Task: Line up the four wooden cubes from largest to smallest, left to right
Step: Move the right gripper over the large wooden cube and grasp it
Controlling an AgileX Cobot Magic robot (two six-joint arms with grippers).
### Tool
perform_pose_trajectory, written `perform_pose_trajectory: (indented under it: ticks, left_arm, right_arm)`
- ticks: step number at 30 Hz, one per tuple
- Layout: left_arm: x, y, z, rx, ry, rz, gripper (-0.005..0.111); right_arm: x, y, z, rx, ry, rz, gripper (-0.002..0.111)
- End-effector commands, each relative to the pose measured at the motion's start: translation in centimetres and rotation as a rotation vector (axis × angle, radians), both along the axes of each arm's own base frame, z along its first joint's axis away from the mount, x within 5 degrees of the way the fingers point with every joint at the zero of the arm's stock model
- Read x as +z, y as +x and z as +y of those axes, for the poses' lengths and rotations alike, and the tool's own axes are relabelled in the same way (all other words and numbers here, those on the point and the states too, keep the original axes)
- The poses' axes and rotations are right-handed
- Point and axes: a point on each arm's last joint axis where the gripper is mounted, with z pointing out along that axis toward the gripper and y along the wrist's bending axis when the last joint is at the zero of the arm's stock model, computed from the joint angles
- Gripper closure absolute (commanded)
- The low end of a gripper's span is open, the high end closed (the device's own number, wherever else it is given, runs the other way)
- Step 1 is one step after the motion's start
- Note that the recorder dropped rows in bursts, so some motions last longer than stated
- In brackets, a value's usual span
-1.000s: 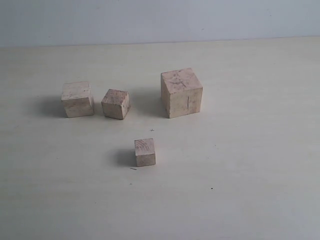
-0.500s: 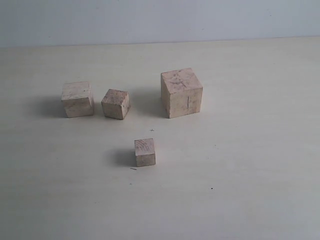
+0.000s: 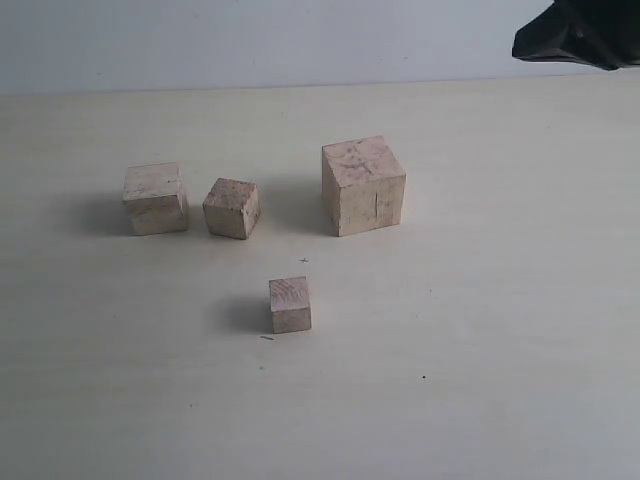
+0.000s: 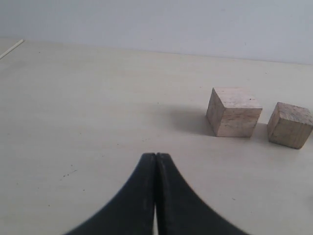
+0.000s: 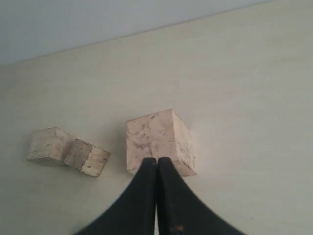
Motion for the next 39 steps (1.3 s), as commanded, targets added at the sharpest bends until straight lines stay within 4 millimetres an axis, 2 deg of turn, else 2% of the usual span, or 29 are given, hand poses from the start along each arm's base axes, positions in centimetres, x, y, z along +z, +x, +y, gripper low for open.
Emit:
perform_pose_trajectory:
  ticks: [1, 9, 12, 15, 18, 21, 26, 29, 39]
  left_arm:
    - [0.0, 0.0, 0.0, -0.006, -0.006, -0.017, 0.107]
    - [0.0, 0.0, 0.0, -0.006, -0.006, -0.017, 0.107]
    - [0.0, 0.0, 0.0, -0.006, -0.006, -0.017, 0.107]
    - [0.0, 0.0, 0.0, -0.006, -0.006, -0.017, 0.107]
    - [0.0, 0.0, 0.0, -0.006, -0.006, -0.017, 0.107]
    - [0.0, 0.0, 0.0, -0.006, -0.006, -0.017, 0.107]
    - [0.0, 0.0, 0.0, -0.006, -0.006, -0.017, 0.107]
    - [0.0, 0.0, 0.0, -0.006, -0.006, -0.017, 0.107]
    - [0.0, 0.0, 0.0, -0.006, -0.006, -0.017, 0.107]
  right_arm:
    - [-0.9, 0.8, 1.5, 0.129, 0.006, -0.035, 0.108]
    - [-3.6, 0.5, 7.4, 0.239, -0.186, -0.026, 0.108]
    - [-3.8, 0.7, 9.6, 0.217, -0.289, -0.009, 0.108]
    - [-3.9, 1.5, 11.0, 0.145, -0.438, 0.002, 0.106]
    - [-3.7, 2.5, 12.2, 0.104, -0.547, 0.001, 0.091]
    - [-3.6, 3.4, 13.6, 0.151, -0.543, -0.031, 0.065]
    - [-4.2, 4.7, 15.2, 0.182, -0.486, -0.114, 0.003]
    - [-4.9, 5.2, 15.8, 0.174, -0.453, -0.108, 0.004]
    - [-9.7, 6.7, 16.2, 0.143, -0.502, 0.0, 0.004]
